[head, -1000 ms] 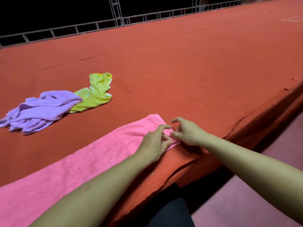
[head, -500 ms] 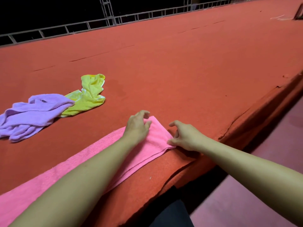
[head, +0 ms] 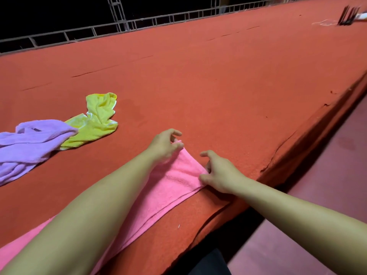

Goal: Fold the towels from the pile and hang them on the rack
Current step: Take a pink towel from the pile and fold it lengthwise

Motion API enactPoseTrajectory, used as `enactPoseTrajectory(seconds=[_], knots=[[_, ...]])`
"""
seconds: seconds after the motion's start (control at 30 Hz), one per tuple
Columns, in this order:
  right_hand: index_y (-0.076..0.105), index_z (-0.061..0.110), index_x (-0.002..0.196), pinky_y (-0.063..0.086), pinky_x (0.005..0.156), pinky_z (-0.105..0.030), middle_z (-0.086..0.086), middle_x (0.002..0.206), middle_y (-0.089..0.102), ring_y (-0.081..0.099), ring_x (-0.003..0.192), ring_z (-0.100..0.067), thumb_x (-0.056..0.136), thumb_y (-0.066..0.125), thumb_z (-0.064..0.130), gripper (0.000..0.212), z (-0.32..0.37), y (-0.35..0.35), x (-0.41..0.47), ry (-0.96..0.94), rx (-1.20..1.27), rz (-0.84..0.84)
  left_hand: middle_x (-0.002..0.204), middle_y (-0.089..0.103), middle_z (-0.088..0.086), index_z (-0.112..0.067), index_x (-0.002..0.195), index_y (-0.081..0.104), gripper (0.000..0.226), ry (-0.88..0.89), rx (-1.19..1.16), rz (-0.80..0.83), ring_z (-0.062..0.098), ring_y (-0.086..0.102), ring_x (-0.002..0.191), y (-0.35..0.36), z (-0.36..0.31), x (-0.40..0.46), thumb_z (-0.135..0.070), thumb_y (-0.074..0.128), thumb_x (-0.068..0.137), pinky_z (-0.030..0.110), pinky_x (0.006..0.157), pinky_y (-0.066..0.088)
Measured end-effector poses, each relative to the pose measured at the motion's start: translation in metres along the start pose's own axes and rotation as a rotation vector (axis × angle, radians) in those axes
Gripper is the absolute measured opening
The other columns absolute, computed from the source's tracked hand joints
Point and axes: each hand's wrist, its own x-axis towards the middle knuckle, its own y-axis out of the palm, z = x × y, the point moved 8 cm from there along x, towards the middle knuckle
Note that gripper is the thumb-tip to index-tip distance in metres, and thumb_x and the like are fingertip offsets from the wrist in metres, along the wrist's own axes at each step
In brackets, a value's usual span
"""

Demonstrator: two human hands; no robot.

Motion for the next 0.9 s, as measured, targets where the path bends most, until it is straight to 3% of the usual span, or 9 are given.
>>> enactPoseTrajectory(seconds=[0.13, 0.27, 0.4, 0.53, 0.67, 0.77, 0.9], knots=[[0.04, 0.015, 0.138, 0.049, 0.054, -0.026, 0.004, 0.073, 0.061, 0.058, 0.056, -0.013, 0.078, 0.068, -0.003, 0.069, -0.007, -0.003, 0.003, 0.126, 0.398, 0.067, 0.087, 0.064, -0.008, -0.025, 0.116, 0.06, 0.033, 0.023, -0.209, 0.031, 0.008, 0.061, 0.079, -0.015, -0.004, 0.003, -0.014, 0.071, 0.087, 0.015, 0.069, 0.045], [0.041, 0.011, 0.14, 0.048, 0.05, -0.022, -0.002, 0.082, 0.062, 0.057, 0.054, -0.01, 0.079, 0.073, -0.007, 0.072, -0.016, 0.004, 0.003, 0.247, 0.624, 0.194, 0.082, 0.062, -0.008, -0.017, 0.116, 0.063, 0.034, 0.047, -0.255, 0.019, -0.005, 0.058, 0.066, -0.022, -0.014, 0.01, -0.006, 0.072, 0.086, 0.008, 0.061, 0.044], [0.046, 0.012, 0.137, 0.047, 0.049, -0.022, -0.005, 0.084, 0.066, 0.055, 0.052, -0.012, 0.078, 0.075, -0.006, 0.068, -0.029, -0.011, 0.013, 0.32, 0.754, 0.196, 0.083, 0.063, -0.008, -0.019, 0.115, 0.063, 0.032, 0.021, -0.274, -0.017, 0.006, 0.06, 0.075, -0.021, -0.018, 0.023, -0.008, 0.072, 0.087, 0.015, 0.069, 0.046], [0.047, 0.015, 0.132, 0.042, 0.042, -0.018, -0.007, 0.076, 0.062, 0.051, 0.045, -0.007, 0.079, 0.074, -0.005, 0.063, -0.038, -0.034, 0.022, 0.309, 0.715, 0.123, 0.079, 0.061, -0.006, -0.013, 0.12, 0.058, 0.037, -0.041, -0.327, -0.048, 0.005, 0.058, 0.072, -0.014, -0.018, 0.038, -0.004, 0.071, 0.087, 0.009, 0.065, 0.044], [0.045, 0.012, 0.137, 0.049, 0.057, -0.028, -0.006, 0.075, 0.066, 0.055, 0.057, -0.017, 0.077, 0.078, -0.001, 0.07, -0.058, -0.043, 0.033, 0.325, 0.604, 0.046, 0.075, 0.063, -0.006, -0.006, 0.123, 0.057, 0.042, -0.103, -0.35, -0.051, 0.003, 0.059, 0.07, 0.007, -0.014, 0.057, -0.002, 0.073, 0.084, 0.017, 0.071, 0.046], [0.043, 0.013, 0.138, 0.051, 0.064, -0.031, -0.002, 0.077, 0.066, 0.058, 0.057, -0.015, 0.073, 0.083, 0.009, 0.077, -0.065, -0.043, 0.036, 0.259, 0.362, 0.005, 0.075, 0.068, -0.015, -0.026, 0.113, 0.06, 0.038, -0.129, -0.196, -0.02, 0.007, 0.064, 0.083, 0.03, -0.006, 0.066, -0.017, 0.077, 0.08, 0.032, 0.09, 0.042], [0.042, 0.023, 0.141, 0.045, 0.086, -0.028, 0.004, 0.109, 0.061, 0.06, 0.099, -0.018, 0.069, 0.084, 0.036, 0.084, -0.058, -0.053, 0.034, 0.126, -0.081, -0.077, 0.095, 0.068, -0.02, -0.037, 0.114, 0.059, 0.034, -0.138, 0.176, -0.093, 0.006, 0.059, 0.104, 0.031, -0.006, 0.061, -0.041, 0.072, 0.083, 0.036, 0.087, 0.026]])
